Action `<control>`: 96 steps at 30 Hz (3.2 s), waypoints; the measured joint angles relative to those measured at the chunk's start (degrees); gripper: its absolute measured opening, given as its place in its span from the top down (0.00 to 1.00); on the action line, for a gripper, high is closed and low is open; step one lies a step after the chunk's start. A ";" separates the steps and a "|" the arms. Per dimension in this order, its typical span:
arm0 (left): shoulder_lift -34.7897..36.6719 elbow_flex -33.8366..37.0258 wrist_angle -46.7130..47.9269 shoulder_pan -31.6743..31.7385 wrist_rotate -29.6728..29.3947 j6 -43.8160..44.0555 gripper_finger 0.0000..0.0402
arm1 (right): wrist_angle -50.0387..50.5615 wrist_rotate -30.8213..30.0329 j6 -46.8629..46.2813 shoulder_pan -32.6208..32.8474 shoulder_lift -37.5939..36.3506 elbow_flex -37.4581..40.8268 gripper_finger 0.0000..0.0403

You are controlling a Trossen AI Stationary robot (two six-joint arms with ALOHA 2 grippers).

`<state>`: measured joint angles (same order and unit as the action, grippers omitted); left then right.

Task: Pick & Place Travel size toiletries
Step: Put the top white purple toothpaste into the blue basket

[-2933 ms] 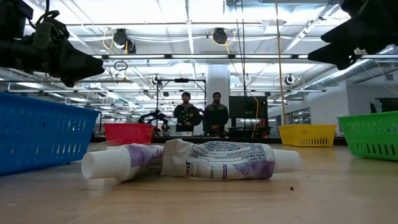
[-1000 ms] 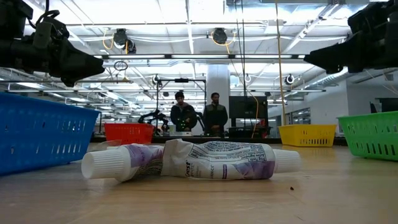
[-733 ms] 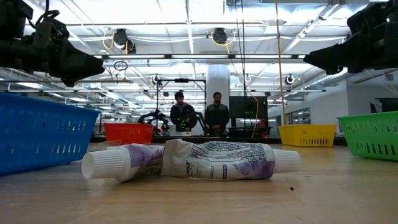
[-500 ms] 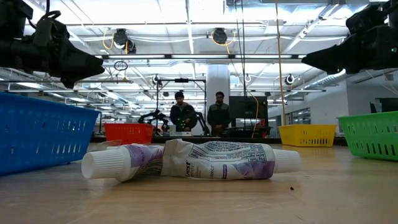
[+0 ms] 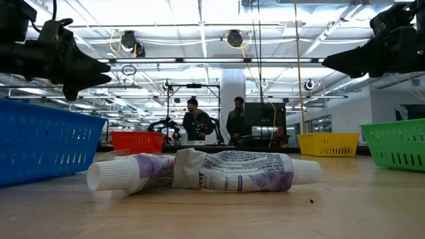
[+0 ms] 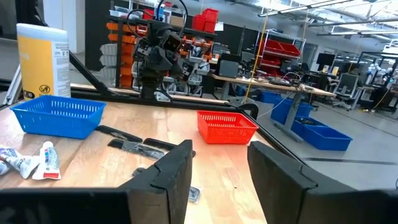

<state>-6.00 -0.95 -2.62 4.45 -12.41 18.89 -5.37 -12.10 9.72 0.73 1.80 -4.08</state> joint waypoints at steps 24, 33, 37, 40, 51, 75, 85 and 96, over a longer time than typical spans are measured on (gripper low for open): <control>-46.97 -34.23 -2.39 -12.44 1.16 -8.41 0.23 | -0.37 0.15 -0.02 0.00 0.00 0.00 0.62; -77.78 -59.52 13.25 -23.90 -1.10 -10.94 0.27 | -0.37 0.18 -0.01 0.00 0.00 0.00 0.62; -89.10 -71.24 26.31 -27.31 -1.12 -8.14 0.32 | -0.37 0.18 0.00 0.00 0.00 0.00 0.62; -96.61 -76.74 31.72 -28.91 -0.91 -5.66 0.35 | -0.37 0.18 -0.02 0.02 0.00 0.00 0.62; -105.36 -80.26 40.37 -29.39 0.74 6.65 0.37 | -0.37 0.20 -0.02 0.02 0.00 0.00 0.63; -113.03 -78.69 37.18 -29.49 6.43 8.48 0.40 | -0.22 0.19 -0.02 0.02 0.65 0.00 0.62; -113.25 -78.60 35.65 -28.28 6.70 6.70 0.44 | -0.35 0.20 -0.02 0.02 0.66 0.00 0.62; -113.01 -78.47 35.93 -26.66 7.18 6.50 0.76 | -0.35 0.20 -0.02 0.02 0.66 0.00 0.62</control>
<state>-119.01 -79.42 33.32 -22.21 -5.23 25.39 -5.72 -11.90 9.69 0.75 2.46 -4.08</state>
